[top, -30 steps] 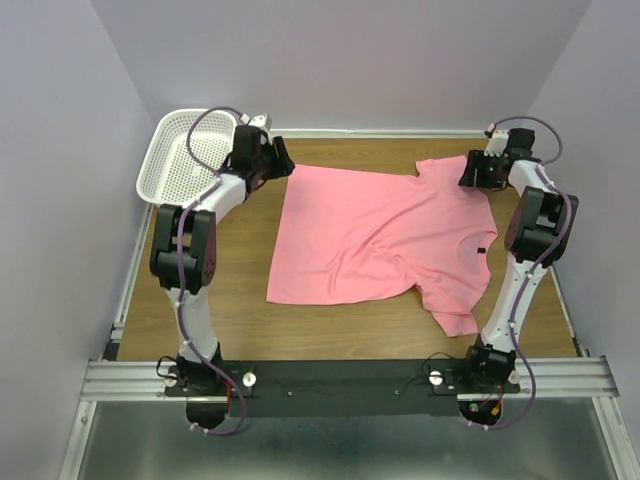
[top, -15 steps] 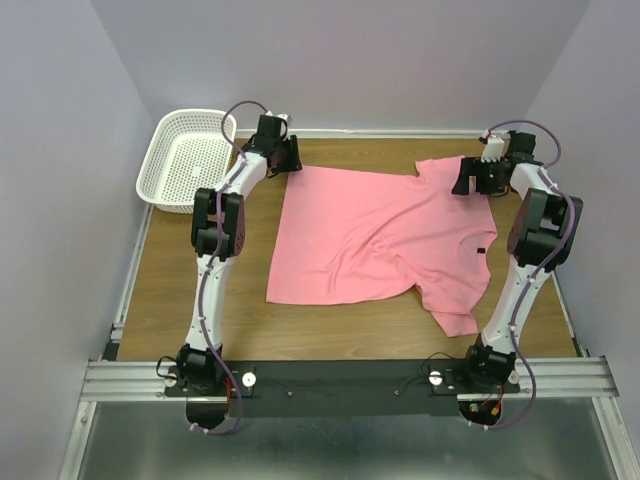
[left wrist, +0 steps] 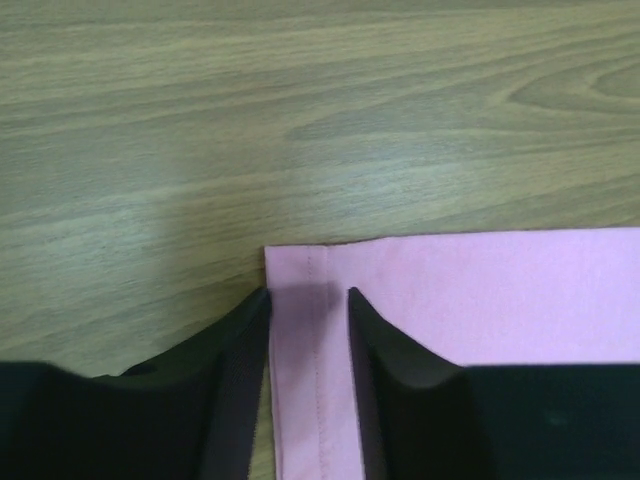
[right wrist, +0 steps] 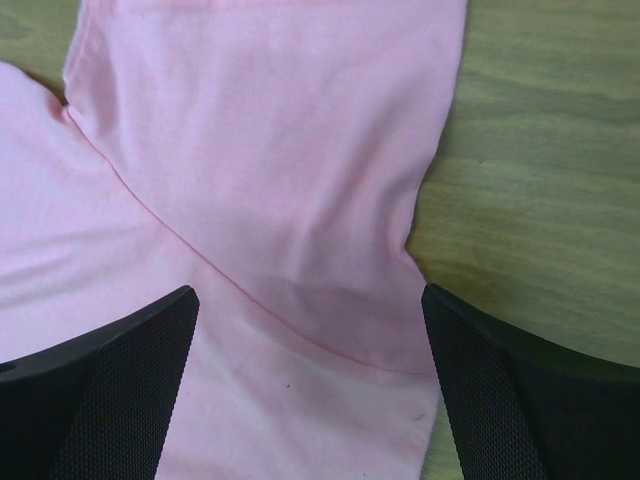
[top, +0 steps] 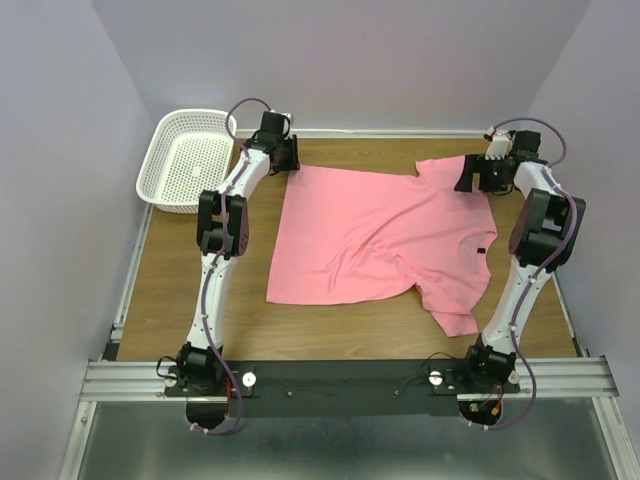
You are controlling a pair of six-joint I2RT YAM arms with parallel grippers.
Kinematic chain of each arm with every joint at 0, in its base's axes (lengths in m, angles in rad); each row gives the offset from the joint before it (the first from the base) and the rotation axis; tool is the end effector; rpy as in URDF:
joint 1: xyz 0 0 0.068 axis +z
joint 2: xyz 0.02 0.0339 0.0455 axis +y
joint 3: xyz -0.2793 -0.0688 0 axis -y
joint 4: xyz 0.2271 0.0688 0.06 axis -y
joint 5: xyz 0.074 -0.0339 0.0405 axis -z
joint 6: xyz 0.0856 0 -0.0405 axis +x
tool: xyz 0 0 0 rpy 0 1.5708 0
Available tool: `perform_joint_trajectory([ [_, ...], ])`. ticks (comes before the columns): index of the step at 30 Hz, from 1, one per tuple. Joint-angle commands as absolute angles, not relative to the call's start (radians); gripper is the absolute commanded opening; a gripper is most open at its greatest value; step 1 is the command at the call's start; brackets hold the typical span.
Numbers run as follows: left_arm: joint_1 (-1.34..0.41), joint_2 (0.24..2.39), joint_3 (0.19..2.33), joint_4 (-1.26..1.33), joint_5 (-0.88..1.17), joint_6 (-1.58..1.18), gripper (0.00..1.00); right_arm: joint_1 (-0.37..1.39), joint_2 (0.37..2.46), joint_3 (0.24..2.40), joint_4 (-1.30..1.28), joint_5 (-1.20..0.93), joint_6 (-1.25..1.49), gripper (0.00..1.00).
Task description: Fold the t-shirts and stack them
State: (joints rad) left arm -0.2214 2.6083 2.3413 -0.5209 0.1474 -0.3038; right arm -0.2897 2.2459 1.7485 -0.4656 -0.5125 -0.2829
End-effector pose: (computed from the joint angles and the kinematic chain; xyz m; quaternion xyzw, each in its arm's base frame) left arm 0.5897 -0.1456 0.1410 -0.0099 0.9222 -0.1645 0.3498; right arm 0.4985 -0.1048 0.1539 -0.0727 0.9233 0.1502 0.3460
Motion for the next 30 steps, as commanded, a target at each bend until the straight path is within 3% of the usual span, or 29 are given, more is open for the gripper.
perform_joint_trajectory([
  [1,-0.258,2.678,2.347,-0.617,0.212,-0.272,0.38,-0.304,2.258,1.816,-0.472,-0.537,-0.255,1.0],
  [6,-0.245,2.623,2.272,-0.552,0.213,-0.296,0.01,-0.304,2.331,1.916,-0.471,-0.548,-0.2,1.0],
  [14,-0.222,2.513,2.191,-0.493,0.235,-0.311,0.0,-0.305,2.615,2.317,-0.469,-0.615,0.096,1.0],
  [23,-0.212,2.505,2.148,-0.474,0.276,-0.301,0.0,-0.281,2.747,2.484,-0.465,-0.531,0.18,0.92],
  [28,-0.212,2.497,2.149,-0.469,0.287,-0.301,0.0,-0.267,2.714,2.373,-0.466,-0.543,0.158,0.61],
  [30,-0.212,2.497,2.151,-0.468,0.29,-0.301,0.0,-0.268,2.703,2.343,-0.468,-0.54,0.149,0.54],
])
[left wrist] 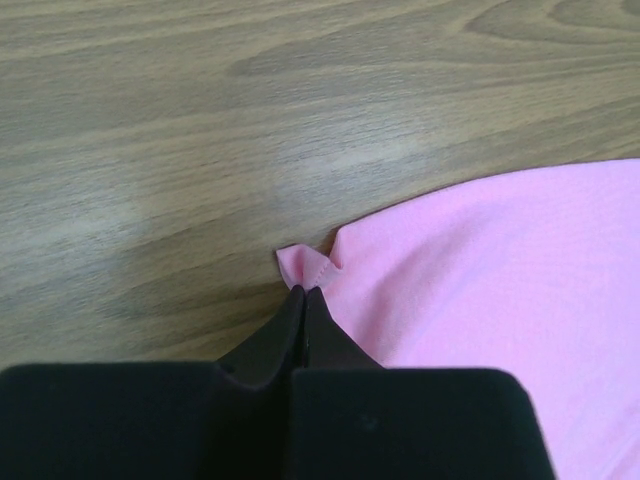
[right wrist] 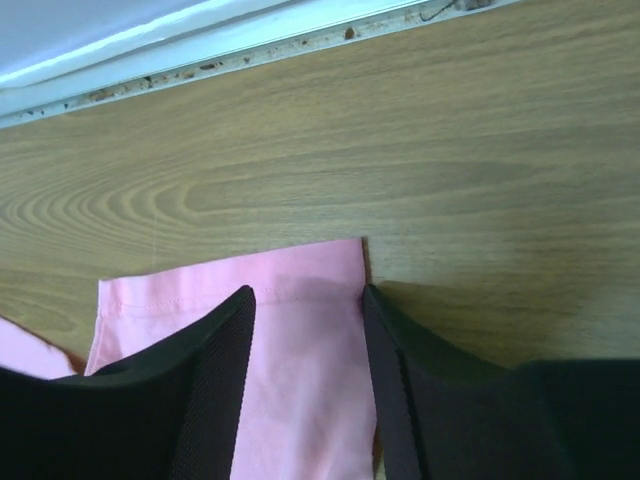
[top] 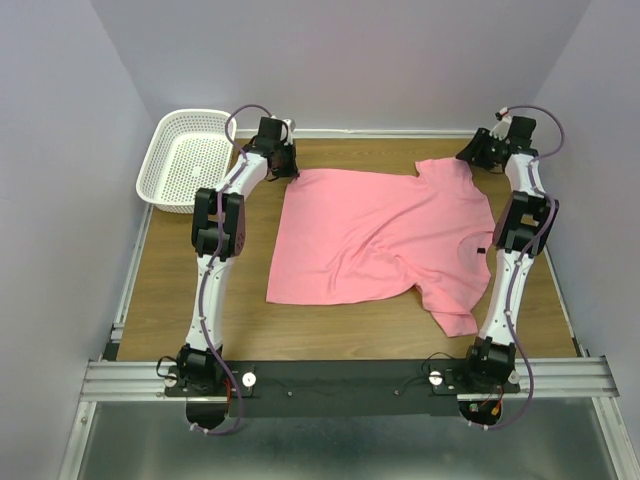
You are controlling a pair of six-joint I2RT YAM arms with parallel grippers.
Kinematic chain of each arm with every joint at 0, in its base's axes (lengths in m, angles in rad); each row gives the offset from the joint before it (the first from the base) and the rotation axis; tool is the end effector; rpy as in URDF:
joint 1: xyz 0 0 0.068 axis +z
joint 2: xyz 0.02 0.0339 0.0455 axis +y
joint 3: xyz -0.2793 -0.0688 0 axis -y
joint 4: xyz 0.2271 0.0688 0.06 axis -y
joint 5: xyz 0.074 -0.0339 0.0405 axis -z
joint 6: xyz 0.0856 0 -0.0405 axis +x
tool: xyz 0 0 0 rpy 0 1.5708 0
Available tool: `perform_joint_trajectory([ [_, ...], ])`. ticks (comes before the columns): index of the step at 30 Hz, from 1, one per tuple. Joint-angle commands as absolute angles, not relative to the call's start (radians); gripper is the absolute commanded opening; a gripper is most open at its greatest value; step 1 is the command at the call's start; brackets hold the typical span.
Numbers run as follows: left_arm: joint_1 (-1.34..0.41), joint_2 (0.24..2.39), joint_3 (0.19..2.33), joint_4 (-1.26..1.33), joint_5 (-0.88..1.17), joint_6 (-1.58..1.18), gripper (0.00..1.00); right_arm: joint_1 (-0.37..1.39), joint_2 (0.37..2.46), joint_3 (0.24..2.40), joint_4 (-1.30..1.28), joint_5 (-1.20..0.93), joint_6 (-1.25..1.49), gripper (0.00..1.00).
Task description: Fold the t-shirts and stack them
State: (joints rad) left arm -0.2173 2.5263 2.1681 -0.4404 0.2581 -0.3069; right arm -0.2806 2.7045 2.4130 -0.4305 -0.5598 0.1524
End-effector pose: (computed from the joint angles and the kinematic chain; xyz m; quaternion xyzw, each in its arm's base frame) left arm 0.5726 -0.1488 0.1390 0.0073 0.9199 -0.2119 0.3298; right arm 0.6062 -0.1274 0.1271 0.0770 0.8798 0.2259 0.4111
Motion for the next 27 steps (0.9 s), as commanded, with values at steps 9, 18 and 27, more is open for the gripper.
perform_joint_trajectory([
  [9,-0.209,2.488,2.132,-0.453,0.305,-0.304,0.0,-0.268,2.712,2.365,-0.48,-0.534,0.14,0.01],
  [18,-0.163,2.263,1.893,-0.272,0.319,-0.344,0.0,-0.242,2.395,2.041,-0.437,-0.71,0.032,0.01],
  [27,-0.149,1.823,1.464,-0.068,0.38,-0.362,0.0,-0.144,1.552,1.25,-0.25,-0.529,-0.193,0.0],
])
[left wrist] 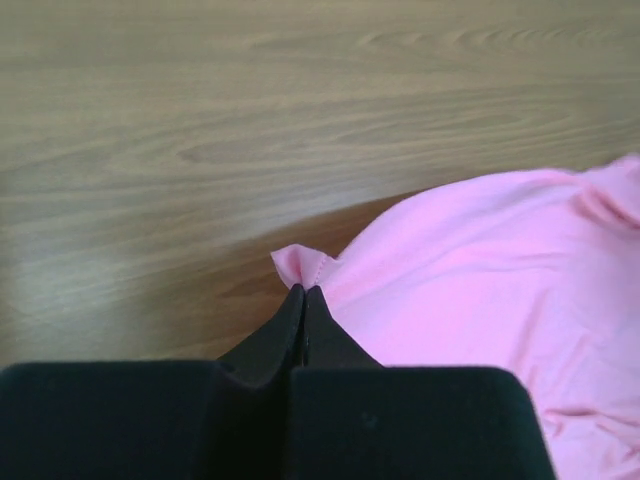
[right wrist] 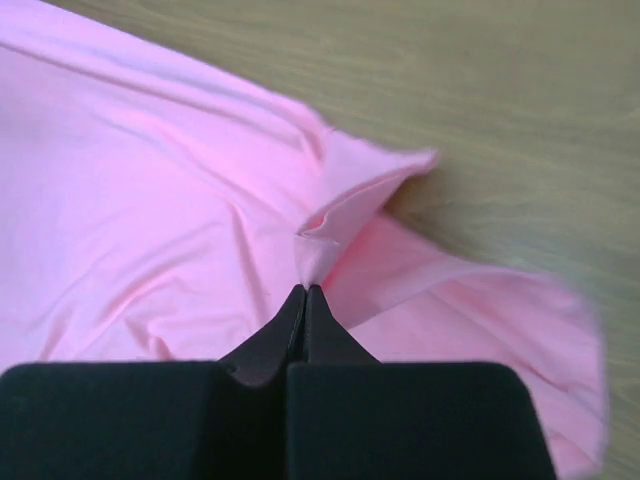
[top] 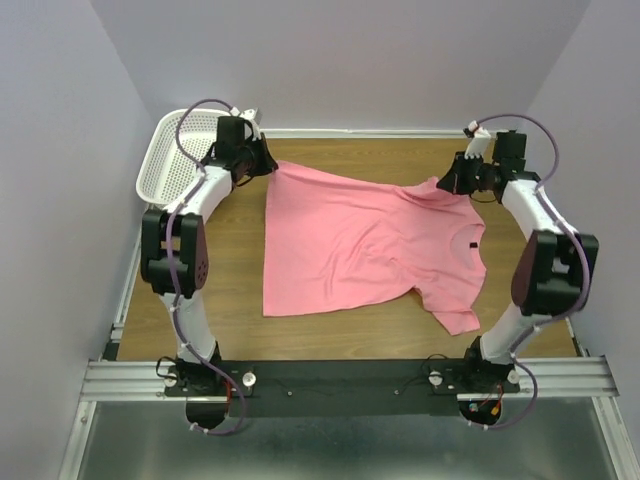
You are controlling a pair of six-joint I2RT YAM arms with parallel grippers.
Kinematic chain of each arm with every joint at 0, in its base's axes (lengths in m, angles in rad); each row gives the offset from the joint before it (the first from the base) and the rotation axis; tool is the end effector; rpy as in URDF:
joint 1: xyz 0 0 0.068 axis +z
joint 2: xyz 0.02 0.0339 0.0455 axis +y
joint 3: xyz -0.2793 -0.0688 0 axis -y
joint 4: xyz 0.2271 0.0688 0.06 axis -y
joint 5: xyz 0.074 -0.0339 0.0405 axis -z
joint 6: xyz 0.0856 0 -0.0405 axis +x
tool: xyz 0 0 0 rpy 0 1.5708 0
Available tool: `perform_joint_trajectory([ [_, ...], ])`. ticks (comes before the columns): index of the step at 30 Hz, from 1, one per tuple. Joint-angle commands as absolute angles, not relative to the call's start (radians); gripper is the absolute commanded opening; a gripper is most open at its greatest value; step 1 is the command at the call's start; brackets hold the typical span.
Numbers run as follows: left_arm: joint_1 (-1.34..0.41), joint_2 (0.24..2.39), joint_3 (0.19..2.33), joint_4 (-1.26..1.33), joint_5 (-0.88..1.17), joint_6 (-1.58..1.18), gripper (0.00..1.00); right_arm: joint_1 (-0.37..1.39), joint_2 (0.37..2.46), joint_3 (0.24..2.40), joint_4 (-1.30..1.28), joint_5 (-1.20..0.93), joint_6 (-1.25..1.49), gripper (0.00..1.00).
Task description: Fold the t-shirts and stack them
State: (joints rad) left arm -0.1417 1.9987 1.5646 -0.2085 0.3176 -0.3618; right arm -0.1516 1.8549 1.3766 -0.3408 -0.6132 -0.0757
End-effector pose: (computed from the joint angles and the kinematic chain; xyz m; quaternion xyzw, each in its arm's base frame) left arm 0.4828 -0.0959 0.2335 -0.0266 0.8854 -0.2470 0.3928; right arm 0.4284 -0.0156 0.2251 -0.0771 0.8904 0.2393 0.3795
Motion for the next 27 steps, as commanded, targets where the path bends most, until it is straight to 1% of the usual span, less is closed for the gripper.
perform_joint_trajectory([
  [1,-0.15,1.78,1.463,-0.057,0.38,-0.357,0.0,-0.144,1.489,1.238,-0.25,-0.517,-0.199,0.01],
  [2,-0.15,1.732,1.422,-0.042,0.393,-0.351,0.0,-0.144,1.42,1.236,-0.255,-0.512,-0.202,0.0],
  [3,-0.15,1.633,1.402,-0.02,0.394,-0.344,0.0,-0.146,1.361,1.271,-0.267,-0.503,-0.212,0.01],
  [4,-0.152,1.582,1.388,-0.009,0.39,-0.341,0.0,-0.146,1.263,1.307,-0.308,-0.5,-0.218,0.0],
  [5,-0.153,1.469,1.364,-0.005,0.385,-0.336,0.0,-0.146,1.228,1.348,-0.33,-0.502,-0.222,0.0],
  [6,-0.153,1.41,1.359,0.026,0.374,-0.336,0.0,-0.146,1.201,1.468,-0.351,-0.485,-0.219,0.0],
  [8,-0.156,1.294,1.361,0.049,0.353,-0.337,0.0,-0.146,1.169,1.625,-0.414,-0.477,-0.206,0.0],
  [9,-0.158,1.185,1.364,0.076,0.338,-0.341,0.0,-0.146,1.176,1.717,-0.479,-0.474,-0.178,0.01],
  [10,-0.158,1.133,1.382,0.092,0.324,-0.354,0.0,-0.146,1.192,1.928,-0.515,-0.476,-0.164,0.01],
  [12,-0.158,1.003,1.408,0.135,0.295,-0.37,0.0,-0.146,1.248,2.125,-0.58,-0.483,-0.125,0.01],
  [13,-0.158,0.967,1.446,0.143,0.285,-0.379,0.0,-0.146,1.264,2.31,-0.619,-0.482,-0.112,0.0],
  [15,-0.16,0.886,1.491,0.163,0.261,-0.403,0.0,-0.146,1.288,2.443,-0.627,-0.444,-0.086,0.01],
  [17,-0.158,0.848,1.558,0.17,0.246,-0.423,0.0,-0.146,1.272,2.511,-0.603,-0.413,-0.086,0.01],
  [22,-0.16,0.773,1.664,0.184,0.218,-0.46,0.0,-0.146,1.172,2.531,-0.523,-0.322,-0.087,0.01],
  [27,-0.16,0.758,1.651,0.178,0.209,-0.46,0.0,-0.144,1.152,2.553,-0.476,-0.232,-0.12,0.01],
])
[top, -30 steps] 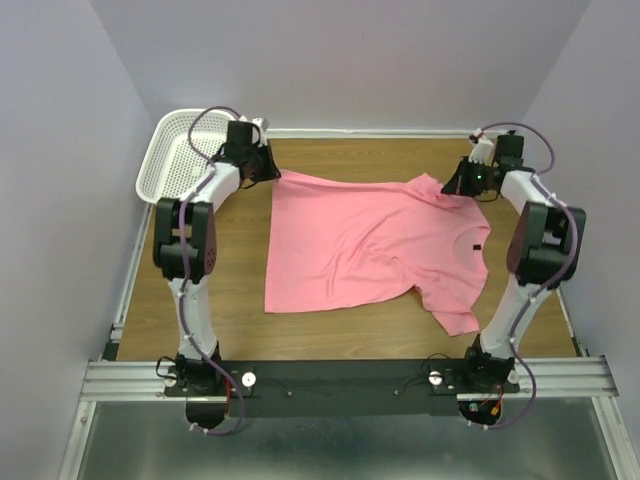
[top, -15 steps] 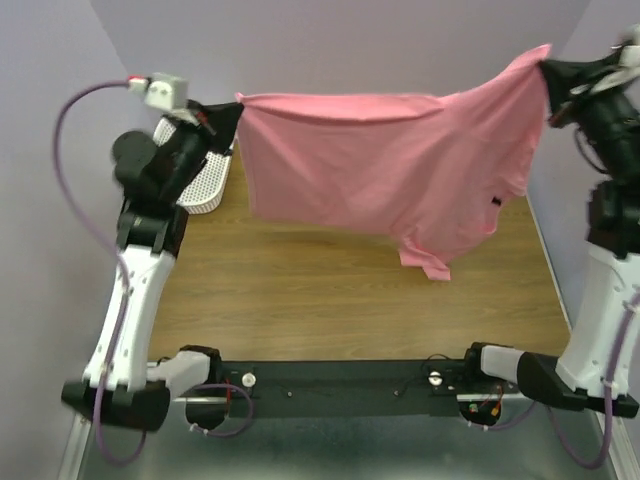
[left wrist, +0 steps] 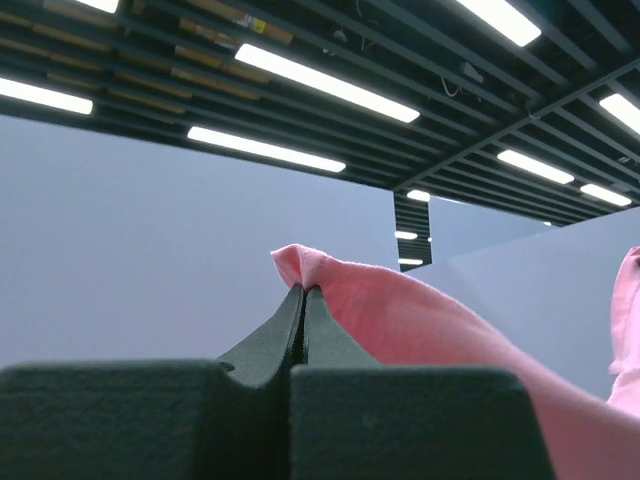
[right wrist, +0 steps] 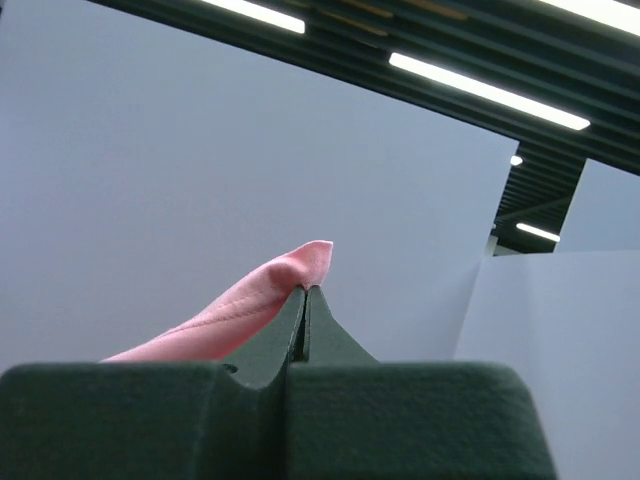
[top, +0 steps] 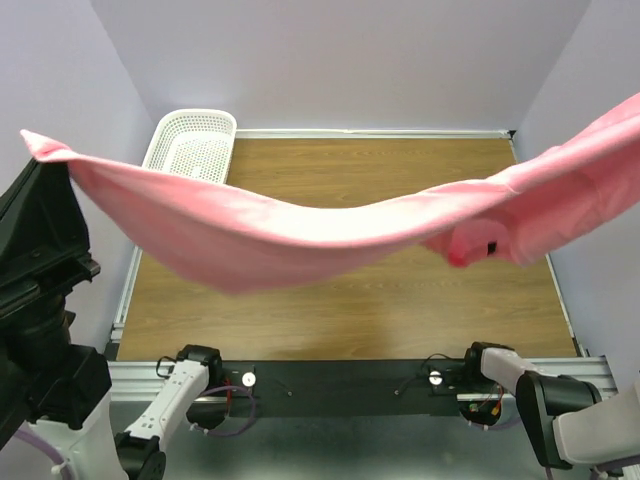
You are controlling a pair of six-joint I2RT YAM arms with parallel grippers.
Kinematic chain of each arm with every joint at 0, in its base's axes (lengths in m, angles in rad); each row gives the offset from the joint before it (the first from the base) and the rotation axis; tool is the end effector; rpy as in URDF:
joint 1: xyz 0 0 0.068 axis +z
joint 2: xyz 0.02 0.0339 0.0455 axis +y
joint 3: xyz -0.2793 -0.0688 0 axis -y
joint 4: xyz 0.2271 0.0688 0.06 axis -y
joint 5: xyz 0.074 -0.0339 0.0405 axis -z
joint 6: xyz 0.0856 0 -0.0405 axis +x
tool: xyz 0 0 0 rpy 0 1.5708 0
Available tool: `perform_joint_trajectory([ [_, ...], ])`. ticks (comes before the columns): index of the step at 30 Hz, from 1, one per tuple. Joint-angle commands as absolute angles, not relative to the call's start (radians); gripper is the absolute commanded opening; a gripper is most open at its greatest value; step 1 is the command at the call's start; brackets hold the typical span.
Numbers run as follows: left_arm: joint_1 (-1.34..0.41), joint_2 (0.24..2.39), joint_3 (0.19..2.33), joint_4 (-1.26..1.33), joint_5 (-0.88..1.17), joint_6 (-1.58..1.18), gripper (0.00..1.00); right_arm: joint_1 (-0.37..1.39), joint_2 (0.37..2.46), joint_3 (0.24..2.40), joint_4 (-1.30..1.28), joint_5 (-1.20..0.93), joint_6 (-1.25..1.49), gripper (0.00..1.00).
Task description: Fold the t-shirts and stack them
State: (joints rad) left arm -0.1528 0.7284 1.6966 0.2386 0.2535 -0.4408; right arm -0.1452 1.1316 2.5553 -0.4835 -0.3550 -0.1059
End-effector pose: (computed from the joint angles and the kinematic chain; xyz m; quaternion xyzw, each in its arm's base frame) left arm -0.0559 -0.0131 0.6671 0.0973 0.1955 -0.3072 0.9262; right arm -0.0292 0.0343 0.7243 -0.1618 0.3085 -0.0629 0.9353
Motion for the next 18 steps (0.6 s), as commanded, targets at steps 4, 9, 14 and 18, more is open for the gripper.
perform_joint_trajectory([
  [4,-0.16,0.733,1.533,0.169,0.16,-0.419,0.0,-0.13,1.158,2.485,-0.463,-0.212,-0.138,0.0],
  [9,-0.16,0.722,1.356,0.178,0.069,-0.39,0.0,-0.13,1.129,2.249,-0.451,-0.299,-0.147,0.01],
  [14,-0.16,0.787,1.103,0.195,0.014,-0.425,0.0,-0.13,1.085,1.865,-0.425,-0.403,-0.186,0.0],
  [18,-0.16,0.955,0.951,0.225,0.029,-0.494,0.0,-0.13,1.06,1.49,-0.307,-0.451,-0.228,0.01],
])
